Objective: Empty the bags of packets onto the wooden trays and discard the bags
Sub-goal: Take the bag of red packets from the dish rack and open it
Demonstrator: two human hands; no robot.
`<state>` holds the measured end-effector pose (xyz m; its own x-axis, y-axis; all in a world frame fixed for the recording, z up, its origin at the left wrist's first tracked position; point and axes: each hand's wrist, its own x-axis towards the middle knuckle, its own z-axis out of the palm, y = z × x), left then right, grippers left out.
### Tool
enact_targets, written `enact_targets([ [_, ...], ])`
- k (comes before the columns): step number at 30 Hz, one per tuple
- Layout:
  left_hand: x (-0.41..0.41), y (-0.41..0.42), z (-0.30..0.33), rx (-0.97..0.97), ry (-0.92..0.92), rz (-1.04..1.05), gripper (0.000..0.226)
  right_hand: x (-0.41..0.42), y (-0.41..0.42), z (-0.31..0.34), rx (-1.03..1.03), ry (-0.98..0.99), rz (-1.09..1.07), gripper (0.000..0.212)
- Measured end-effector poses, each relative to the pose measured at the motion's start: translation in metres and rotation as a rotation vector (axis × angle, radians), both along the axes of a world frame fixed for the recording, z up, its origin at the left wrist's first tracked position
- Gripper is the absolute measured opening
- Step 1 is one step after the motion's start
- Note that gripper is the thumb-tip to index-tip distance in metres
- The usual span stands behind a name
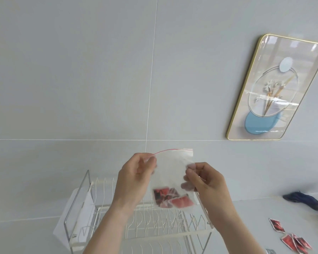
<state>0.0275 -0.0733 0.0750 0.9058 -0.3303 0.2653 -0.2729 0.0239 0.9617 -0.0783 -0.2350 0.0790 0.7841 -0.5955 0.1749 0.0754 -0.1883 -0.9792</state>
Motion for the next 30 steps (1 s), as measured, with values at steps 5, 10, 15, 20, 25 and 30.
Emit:
enact_targets([
  [5,-0.022,0.026,0.009,0.141,0.088,-0.159,0.017,-0.051,0.020,-0.011,0.037,0.039,0.062,0.006],
  [10,-0.051,0.040,-0.029,0.243,0.249,-0.264,0.018,-0.085,0.030,-0.074,0.118,0.189,-0.060,0.007],
  [15,-0.101,0.048,-0.086,0.224,0.310,-0.313,0.015,-0.118,0.048,-0.137,0.197,0.346,-0.375,0.006],
  [20,-0.132,0.049,-0.138,0.427,0.107,-0.219,0.013,-0.122,0.078,-0.147,0.465,0.377,-0.201,0.017],
  [25,-0.149,0.050,-0.160,0.516,-0.044,-0.175,0.009,-0.115,0.097,-0.144,0.625,0.411,-0.120,0.028],
  [30,-0.152,0.055,-0.168,0.491,-0.034,-0.183,0.009,-0.114,0.101,-0.150,0.673,0.382,-0.106,0.020],
])
